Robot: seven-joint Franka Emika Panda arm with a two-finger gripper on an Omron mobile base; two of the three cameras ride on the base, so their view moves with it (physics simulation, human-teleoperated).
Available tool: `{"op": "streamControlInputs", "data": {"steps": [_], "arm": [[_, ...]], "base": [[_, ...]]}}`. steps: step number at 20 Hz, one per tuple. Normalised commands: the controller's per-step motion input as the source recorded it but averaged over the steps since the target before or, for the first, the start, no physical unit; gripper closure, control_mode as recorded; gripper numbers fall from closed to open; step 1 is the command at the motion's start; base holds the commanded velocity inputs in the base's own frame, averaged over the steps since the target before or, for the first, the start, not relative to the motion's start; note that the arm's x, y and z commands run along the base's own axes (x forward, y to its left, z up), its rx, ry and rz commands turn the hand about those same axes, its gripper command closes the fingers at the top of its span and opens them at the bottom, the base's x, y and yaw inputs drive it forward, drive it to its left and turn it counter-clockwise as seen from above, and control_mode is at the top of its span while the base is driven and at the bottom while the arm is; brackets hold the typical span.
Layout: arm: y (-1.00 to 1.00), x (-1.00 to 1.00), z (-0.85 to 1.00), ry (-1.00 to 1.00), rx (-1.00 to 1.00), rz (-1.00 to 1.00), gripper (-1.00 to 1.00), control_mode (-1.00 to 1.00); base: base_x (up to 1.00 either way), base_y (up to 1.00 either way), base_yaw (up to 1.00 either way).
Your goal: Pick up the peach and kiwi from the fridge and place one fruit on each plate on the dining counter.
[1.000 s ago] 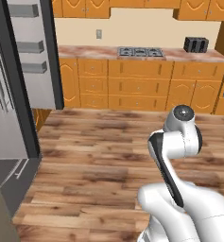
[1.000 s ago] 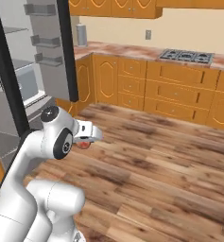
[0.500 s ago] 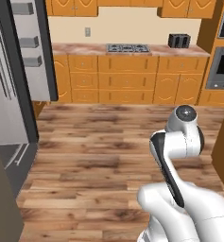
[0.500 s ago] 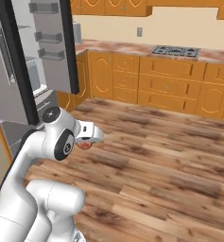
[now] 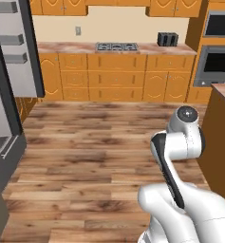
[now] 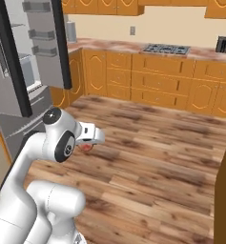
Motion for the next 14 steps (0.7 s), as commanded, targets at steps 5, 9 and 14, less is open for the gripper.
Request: {"op": "streamControlInputs", "data": {"steps": [5, 9, 14], "arm": [[0.00, 0.00, 0.00, 0.00, 0.00, 0.00, 1.00, 1.00], [0.00, 0.00, 0.00, 0.00, 0.00, 0.00, 1.00, 1.00], [0.00, 0.00, 0.00, 0.00, 0.00, 0.00, 1.00, 1.00]], "base": [[-0.55, -0.59, 0.00], [-0.61, -0.51, 0.00], [-0.52, -0.51, 0.00]]}}
